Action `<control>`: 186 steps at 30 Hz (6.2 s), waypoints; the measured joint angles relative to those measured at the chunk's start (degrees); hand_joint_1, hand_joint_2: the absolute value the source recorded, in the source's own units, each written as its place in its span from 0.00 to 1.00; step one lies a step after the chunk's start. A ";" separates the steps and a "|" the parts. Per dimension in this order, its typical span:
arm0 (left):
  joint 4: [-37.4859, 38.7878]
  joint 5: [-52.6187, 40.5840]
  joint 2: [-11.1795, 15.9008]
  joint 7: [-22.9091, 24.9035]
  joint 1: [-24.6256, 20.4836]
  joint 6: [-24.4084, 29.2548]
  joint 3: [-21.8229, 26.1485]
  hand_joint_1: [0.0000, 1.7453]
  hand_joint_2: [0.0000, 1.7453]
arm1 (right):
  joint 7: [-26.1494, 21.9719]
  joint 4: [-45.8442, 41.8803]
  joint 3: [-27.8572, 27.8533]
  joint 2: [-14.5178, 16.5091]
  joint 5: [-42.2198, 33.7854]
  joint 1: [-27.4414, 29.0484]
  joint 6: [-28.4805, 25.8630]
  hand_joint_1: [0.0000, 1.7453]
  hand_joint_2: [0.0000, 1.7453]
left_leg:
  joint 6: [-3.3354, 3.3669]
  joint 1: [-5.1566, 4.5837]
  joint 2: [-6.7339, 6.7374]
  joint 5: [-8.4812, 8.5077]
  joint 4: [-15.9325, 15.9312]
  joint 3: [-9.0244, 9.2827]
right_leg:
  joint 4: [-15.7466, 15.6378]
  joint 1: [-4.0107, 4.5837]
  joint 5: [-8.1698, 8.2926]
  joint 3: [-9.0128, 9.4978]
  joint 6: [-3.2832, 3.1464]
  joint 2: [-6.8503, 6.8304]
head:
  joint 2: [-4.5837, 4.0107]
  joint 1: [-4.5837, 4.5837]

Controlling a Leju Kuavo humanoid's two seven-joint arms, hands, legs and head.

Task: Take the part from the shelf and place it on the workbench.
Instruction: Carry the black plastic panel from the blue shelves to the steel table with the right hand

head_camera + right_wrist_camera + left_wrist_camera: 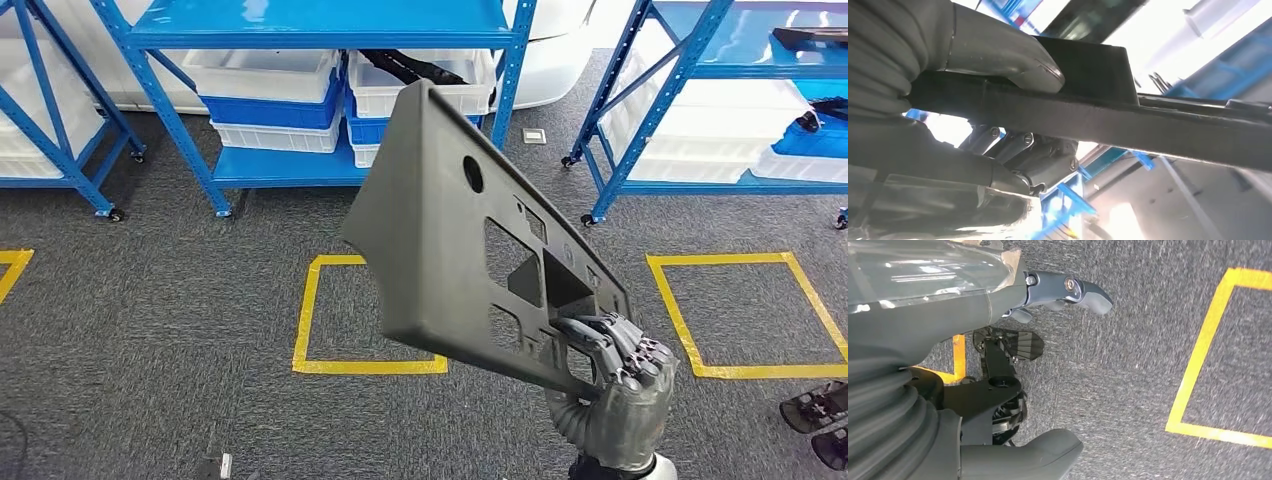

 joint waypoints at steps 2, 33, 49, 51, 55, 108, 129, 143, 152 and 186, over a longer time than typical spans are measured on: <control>0.00 -0.07 0.23 -0.18 0.01 -0.05 0.16 0.00 1.00 | -2.25 -1.07 1.93 -0.23 -1.83 -0.20 0.09 1.00 1.00 | -0.58 -0.29 0.99 -0.04 0.27 -0.04 | -7.01 0.13 2.23 3.72 0.14 -2.12 | 0.00 0.08; -0.18 0.52 0.84 -3.53 2.13 -0.60 2.84 0.00 1.00 | -1.76 0.90 7.18 -4.09 2.93 -4.59 -0.29 1.00 1.00 | -0.47 -0.69 0.82 -1.85 0.62 1.22 | -7.46 0.89 3.92 2.04 -1.37 -2.17 | 0.00 0.29; -0.37 0.79 0.97 -3.62 2.83 -0.60 3.86 0.00 1.00 | -1.32 4.39 1.37 -3.15 12.91 -3.25 -0.31 1.00 1.00 | -2.12 0.44 -8.93 -3.03 1.90 1.24 | -7.49 0.72 5.52 0.94 -3.73 7.31 | 0.00 -0.18; -0.37 0.74 0.89 -3.60 2.74 -0.63 3.86 0.00 1.00 | -0.77 4.62 0.87 -2.97 14.27 -3.19 -0.31 1.00 1.00 | -1.53 0.08 -8.00 -2.83 1.60 1.25 | -7.63 0.82 5.94 0.22 -2.76 8.50 | 0.00 -0.17; -0.45 0.01 0.73 -3.51 2.58 -0.71 3.86 0.00 1.00 | 1.88 5.04 0.01 -2.88 17.88 -3.54 -0.31 1.00 1.00 | 0.21 -0.06 -4.93 -1.96 0.79 1.22 | -0.47 0.78 2.61 -3.79 -2.48 3.66 | 0.00 0.34; -0.61 -0.62 0.61 -1.46 2.40 -1.29 4.03 0.00 1.00 | 12.23 7.75 0.48 -2.91 24.38 -5.28 -0.29 1.00 1.00 | -2.51 0.45 -6.97 -3.90 6.26 -1.38 | -7.66 0.58 5.54 0.66 -4.07 6.44 | 0.00 -0.28; -0.63 -0.57 -0.71 -1.80 1.50 1.16 4.74 0.00 1.00 | 9.81 7.65 0.39 -4.64 21.88 -5.23 -0.37 1.00 1.00 | -2.25 -0.37 1.35 -3.88 1.20 2.09 | -7.83 0.65 5.37 0.07 -2.59 -0.40 | 0.00 0.09; -0.58 -0.71 -0.19 -5.44 2.18 1.71 4.93 0.00 1.00 | 3.93 8.06 -0.28 -4.36 18.57 -5.35 -0.38 1.00 1.00 | -1.75 -0.07 -8.21 -2.07 1.46 -0.01 | -7.75 1.00 5.72 0.00 -3.04 8.39 | 0.00 -0.42; -0.59 -0.25 0.10 -5.39 2.42 0.62 5.28 0.00 1.00 | 0.83 9.49 -2.20 -3.29 17.27 -6.23 -0.38 1.00 1.00 | 0.34 -0.61 -1.69 -1.42 0.39 0.41 | 8.28 0.41 -0.30 -8.38 -1.51 1.77 | 0.00 0.04; -0.54 -0.85 0.32 -3.84 1.40 -1.69 5.31 0.00 1.00 | -0.60 9.64 -5.70 -1.08 18.32 -4.30 -0.38 1.00 1.00 | -0.40 -0.77 0.09 -2.00 1.02 0.16 | -4.39 0.78 3.42 -1.32 -0.77 -1.53 | 0.00 0.15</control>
